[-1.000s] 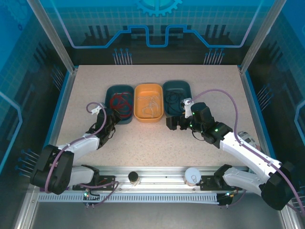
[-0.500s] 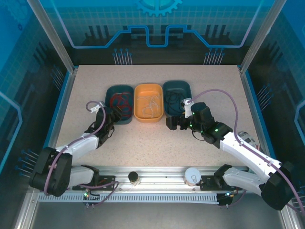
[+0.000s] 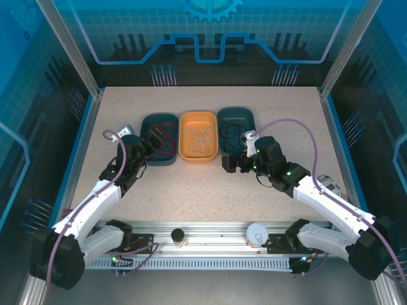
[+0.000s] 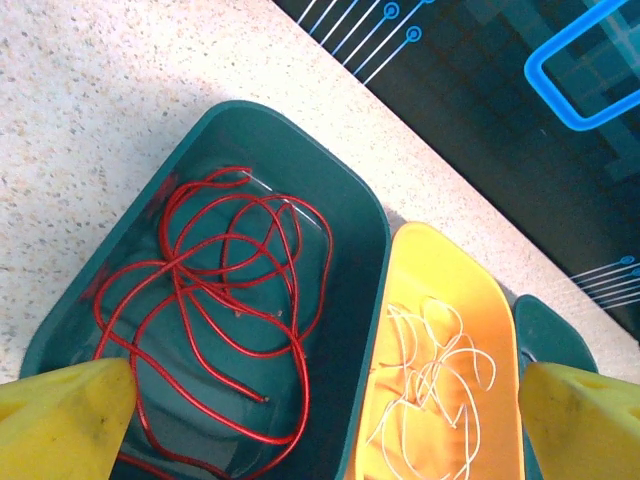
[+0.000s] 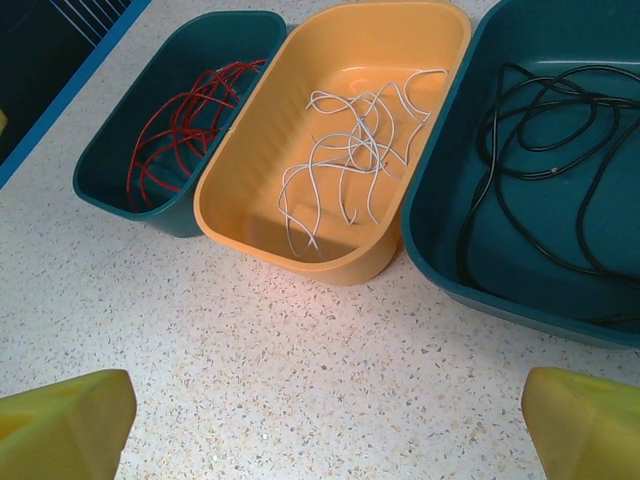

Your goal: Untangle the cables

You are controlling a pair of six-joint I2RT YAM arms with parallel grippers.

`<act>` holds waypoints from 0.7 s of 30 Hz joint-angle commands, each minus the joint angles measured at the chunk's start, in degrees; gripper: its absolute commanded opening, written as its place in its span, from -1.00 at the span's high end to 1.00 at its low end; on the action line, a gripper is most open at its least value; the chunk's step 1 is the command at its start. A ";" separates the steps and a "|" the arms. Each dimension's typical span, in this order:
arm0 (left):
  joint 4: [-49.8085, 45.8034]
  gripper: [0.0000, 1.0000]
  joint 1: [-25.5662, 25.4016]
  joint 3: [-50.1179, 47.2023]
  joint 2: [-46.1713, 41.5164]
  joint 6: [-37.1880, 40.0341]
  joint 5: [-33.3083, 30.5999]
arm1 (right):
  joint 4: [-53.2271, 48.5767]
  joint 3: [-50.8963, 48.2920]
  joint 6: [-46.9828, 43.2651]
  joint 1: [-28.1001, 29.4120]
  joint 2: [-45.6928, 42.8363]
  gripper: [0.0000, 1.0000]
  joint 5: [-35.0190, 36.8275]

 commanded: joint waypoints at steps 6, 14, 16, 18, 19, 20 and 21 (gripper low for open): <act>-15.99 -0.98 0.50 8.44 -3.79 6.41 -1.13 | -1.33 0.35 0.12 -0.68 -2.22 -0.99 7.51; -18.08 -0.98 0.53 4.51 -13.55 10.92 -8.90 | -6.51 1.17 2.90 -2.72 -3.12 -0.99 19.69; -17.60 -0.99 0.60 2.23 -17.04 11.88 -11.54 | -7.38 1.18 3.57 -3.51 -3.46 -0.99 22.10; -17.34 -0.99 0.57 -0.12 -20.71 13.14 -13.39 | -7.50 0.83 3.70 -4.23 -4.00 -0.99 23.98; -17.33 -0.98 0.58 -1.44 -22.43 13.80 -14.28 | -7.50 0.57 3.79 -4.60 -4.41 -0.99 25.14; -17.10 -0.98 0.57 -2.82 -24.05 14.52 -15.15 | -7.50 0.32 3.80 -5.10 -4.73 -0.99 26.37; -16.75 -0.99 0.57 -4.08 -25.31 15.36 -15.53 | -7.50 0.19 3.79 -5.59 -4.95 -0.99 27.17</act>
